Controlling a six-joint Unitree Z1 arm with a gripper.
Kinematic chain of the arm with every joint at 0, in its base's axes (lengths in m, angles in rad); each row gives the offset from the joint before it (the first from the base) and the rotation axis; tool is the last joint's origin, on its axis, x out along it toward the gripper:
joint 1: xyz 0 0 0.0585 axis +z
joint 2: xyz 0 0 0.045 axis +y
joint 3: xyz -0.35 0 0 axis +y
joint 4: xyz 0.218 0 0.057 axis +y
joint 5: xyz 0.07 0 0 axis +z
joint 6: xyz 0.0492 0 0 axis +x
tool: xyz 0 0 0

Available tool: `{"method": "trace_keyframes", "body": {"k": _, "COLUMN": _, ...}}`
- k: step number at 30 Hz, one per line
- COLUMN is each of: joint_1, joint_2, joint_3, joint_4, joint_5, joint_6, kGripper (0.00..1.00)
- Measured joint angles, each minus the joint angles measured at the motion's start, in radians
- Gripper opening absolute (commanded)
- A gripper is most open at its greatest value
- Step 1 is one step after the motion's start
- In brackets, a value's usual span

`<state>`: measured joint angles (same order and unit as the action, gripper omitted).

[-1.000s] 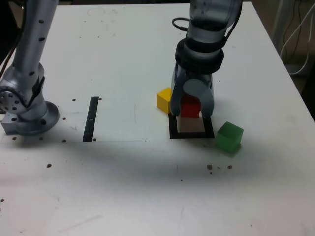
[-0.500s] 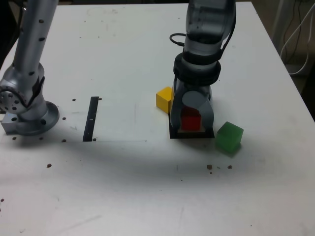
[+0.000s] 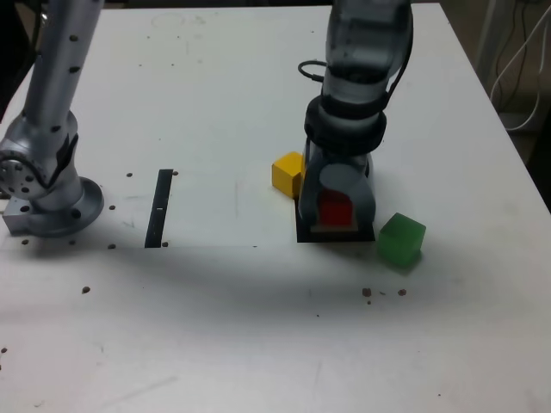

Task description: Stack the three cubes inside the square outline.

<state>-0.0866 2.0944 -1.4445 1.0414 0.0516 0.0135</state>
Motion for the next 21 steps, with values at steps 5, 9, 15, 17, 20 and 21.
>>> {"method": "trace_keyframes", "body": {"k": 5, "joint_1": 0.0, "joint_2": -0.005, "joint_3": -0.008, "joint_4": 0.033, "joint_5": 0.033, "joint_6": -0.003, "kGripper": 0.98}}
{"method": "trace_keyframes", "body": {"k": 9, "joint_1": 0.0, "joint_2": -0.038, "joint_3": -0.013, "joint_4": 0.064, "joint_5": 0.05, "joint_6": -0.017, "kGripper": 0.99}}
{"method": "trace_keyframes", "body": {"k": 15, "joint_1": 0.0, "joint_2": -0.089, "joint_3": -0.03, "joint_4": 0.127, "joint_5": 0.078, "joint_6": -0.021, "kGripper": 0.99}}
{"method": "trace_keyframes", "body": {"k": 17, "joint_1": 0.0, "joint_2": -0.102, "joint_3": -0.032, "joint_4": 0.136, "joint_5": 0.084, "joint_6": -0.021, "kGripper": 0.99}}
{"method": "trace_keyframes", "body": {"k": 20, "joint_1": 0.004, "joint_2": -0.125, "joint_3": -0.034, "joint_4": 0.18, "joint_5": 0.104, "joint_6": -0.012, "kGripper": 0.99}}
{"method": "trace_keyframes", "body": {"k": 21, "joint_1": 0.01, "joint_2": -0.138, "joint_3": -0.036, "joint_4": 0.192, "joint_5": 0.11, "joint_6": -0.003, "kGripper": 0.99}}
